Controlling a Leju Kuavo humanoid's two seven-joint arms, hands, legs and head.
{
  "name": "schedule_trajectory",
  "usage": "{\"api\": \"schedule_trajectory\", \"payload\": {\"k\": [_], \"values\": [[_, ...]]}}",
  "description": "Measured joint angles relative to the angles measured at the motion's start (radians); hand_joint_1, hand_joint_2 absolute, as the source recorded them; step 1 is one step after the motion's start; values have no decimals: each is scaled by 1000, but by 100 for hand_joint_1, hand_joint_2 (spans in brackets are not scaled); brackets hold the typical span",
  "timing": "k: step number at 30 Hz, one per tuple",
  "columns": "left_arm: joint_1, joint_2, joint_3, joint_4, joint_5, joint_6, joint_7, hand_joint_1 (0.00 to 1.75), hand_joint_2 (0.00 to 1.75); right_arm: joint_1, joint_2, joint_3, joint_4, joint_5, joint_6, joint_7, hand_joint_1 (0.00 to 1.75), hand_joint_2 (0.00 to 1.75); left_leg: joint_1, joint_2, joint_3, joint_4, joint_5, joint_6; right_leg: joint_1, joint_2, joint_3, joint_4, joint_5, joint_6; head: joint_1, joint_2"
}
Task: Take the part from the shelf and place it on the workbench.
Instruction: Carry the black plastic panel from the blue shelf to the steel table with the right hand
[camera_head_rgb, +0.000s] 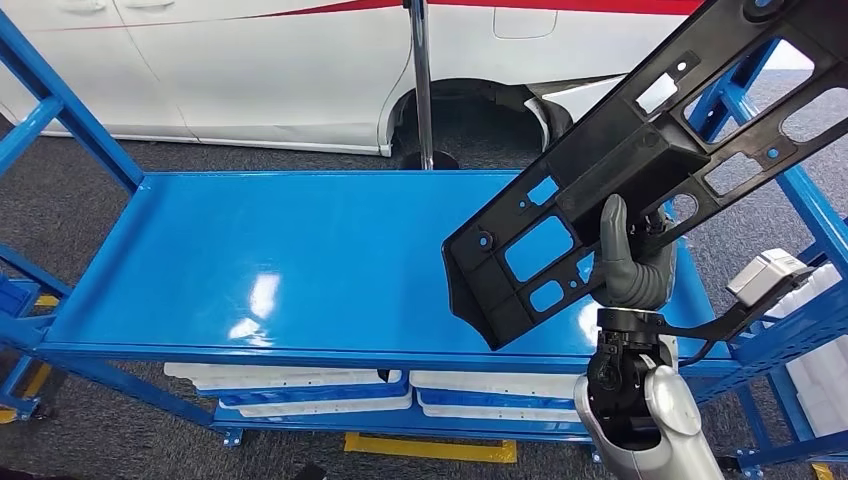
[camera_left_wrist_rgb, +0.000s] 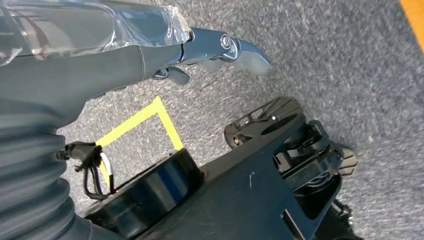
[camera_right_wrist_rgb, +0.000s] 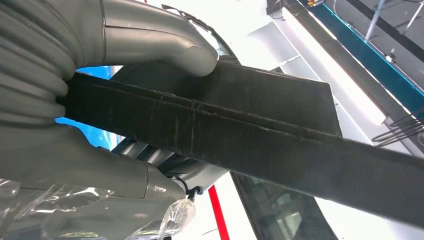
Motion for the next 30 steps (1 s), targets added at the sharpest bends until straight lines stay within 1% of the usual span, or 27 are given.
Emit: {"api": "schedule_trajectory", "payload": {"k": [1,2,3,4,5,6,8,9,10,11,13,14,15,16,17,18,19,20,21,22,23,24,25,26,28,29,30], "values": [[0,0,-2,0,-3,-1,3,0,175,1,1,0,5,-2,6,-1,175,175,-7,0,7,29,-16,9,7,1,-15,0,12,-4,0,0],[-1,0,-4,-1,-5,-2,6,0,175,1,2,0,9,-4,12,-3,175,175,-16,-2,42,0,-5,22,14,2,-27,0,23,-6,0,0],[-2,1,-4,-1,-7,-2,6,0,175,1,2,-1,11,-6,16,-4,175,175,-24,-3,95,-85,15,38,17,2,-33,0,30,-4,0,0],[-3,1,-5,-2,-9,-2,6,0,175,1,3,-1,11,-8,19,-6,175,175,-32,-4,140,-160,31,50,18,2,-38,-2,37,-1,1,0],[-4,1,-5,-2,-10,-2,6,0,175,1,3,-2,13,-11,25,-9,175,175,-39,-4,166,-208,41,58,17,1,-40,-5,45,4,0,0],[-5,2,-5,-2,-11,-2,6,0,175,1,4,-3,14,-15,33,-11,175,175,-43,-4,176,-230,44,62,15,1,-41,-8,53,9,-1,0],[-5,1,-6,-4,-11,-2,6,0,175,3,5,-5,19,-21,47,-15,175,175,-44,-4,168,-237,64,64,13,1,-45,-16,67,20,-3,0],[-6,1,-6,-4,-12,-1,6,0,175,4,5,-7,21,-20,51,-16,175,175,-41,-2,163,-242,74,66,14,1,-51,-10,59,25,-3,0],[-7,1,-6,-5,-12,0,6,0,175,4,5,-9,23,-17,52,-17,175,175,-38,0,155,-245,85,69,14,1,-62,13,32,29,-3,0],[-7,1,-6,-6,-12,0,6,0,175,4,5,-11,26,-12,53,-18,175,175,-34,2,145,-248,95,72,14,-1,-80,60,-13,33,-3,0],[-8,0,-6,-7,-12,0,6,0,175,4,5,-14,32,-1,51,-18,175,175,-35,5,122,-247,114,76,12,-4,-121,205,-115,39,-2,0],[-7,0,-6,-8,-12,1,7,0,175,5,5,-15,35,4,48,-17,175,175,-34,5,110,-246,123,76,12,-4,-133,267,-142,42,-2,0],[-8,0,-6,-8,-12,1,7,0,175,5,5,-15,39,9,45,-16,175,175,-34,5,98,-246,132,75,11,-4,-128,297,-142,44,-2,0],[-8,0,-6,-8,-12,2,7,0,175,5,5,-15,42,14,40,-16,175,175,-33,3,86,-244,140,74,11,-4,-106,290,-123,45,-2,0],[-8,0,-6,-8,-12,3,7,0,175,5,5,-16,45,19,37,-15,175,175,-32,-1,75,-243,148,71,11,-2,-64,245,-94,44,-2,0],[-8,0,-6,-9,-12,4,7,0,175,5,5,-16,47,23,34,-14,175,175,-30,-5,66,-240,154,67,11,7,-10,172,-72,42,-2,0],[-10,0,-6,-10,-13,5,8,0,175,4,5,-17,48,26,32,-13,175,175,-31,-10,57,-237,160,63,11,18,46,92,-63,39,-2,0],[-11,0,-6,-11,-13,6,8,0,175,4,6,-17,48,29,31,-13,175,175,-31,-14,49,-234,167,59,12,28,88,26,-64,35,-3,0],[-14,0,-6,-12,-13,6,8,0,175,4,6,-18,49,31,30,-12,175,175,-32,-19,42,-233,174,54,13,34,111,-16,-70,31,-3,0],[-16,0,-6,-13,-14,7,8,0,175,4,7,-19,51,31,30,-12,175,175,-33,-25,35,-233,181,48,15,32,116,-33,-74,26,-3,0],[-17,0,-6,-13,-15,9,10,0,175,4,8,-19,53,31,28,-11,175,175,-31,-31,30,-233,187,43,13,25,112,-36,-70,20,-4,0],[-17,1,-6,-14,-17,11,13,0,175,4,8,-20,55,32,27,-10,175,175,-31,-34,22,-227,183,38,11,16,107,-37,-66,13,-4,0],[-16,1,-6,-14,-20,13,16,0,175,4,9,-20,56,32,25,-10,175,175,-29,-33,10,-204,165,31,9,8,104,-38,-61,5,-6,0],[-14,1,-6,-14,-24,16,19,0,175,5,10,-21,58,32,24,-10,175,175,-27,-31,-11,-158,133,24,6,-1,101,-39,-57,-2,-8,0],[-12,1,-6,-14,-28,21,22,0,175,5,11,-22,61,33,24,-8,175,175,-22,-24,-67,-10,54,11,7,-17,95,-38,-52,-8,-10,0],[-11,1,-6,-14,-29,24,22,0,175,6,11,-23,64,33,24,-8,175,175,-20,-22,-91,57,29,7,8,-26,92,-38,-51,-9,-10,0],[-10,1,-6,-14,-29,25,23,0,175,6,11,-23,67,33,24,-7,175,175,-18,-21,-100,92,22,5,8,-34,91,-37,-50,-9,-10,0]]}}
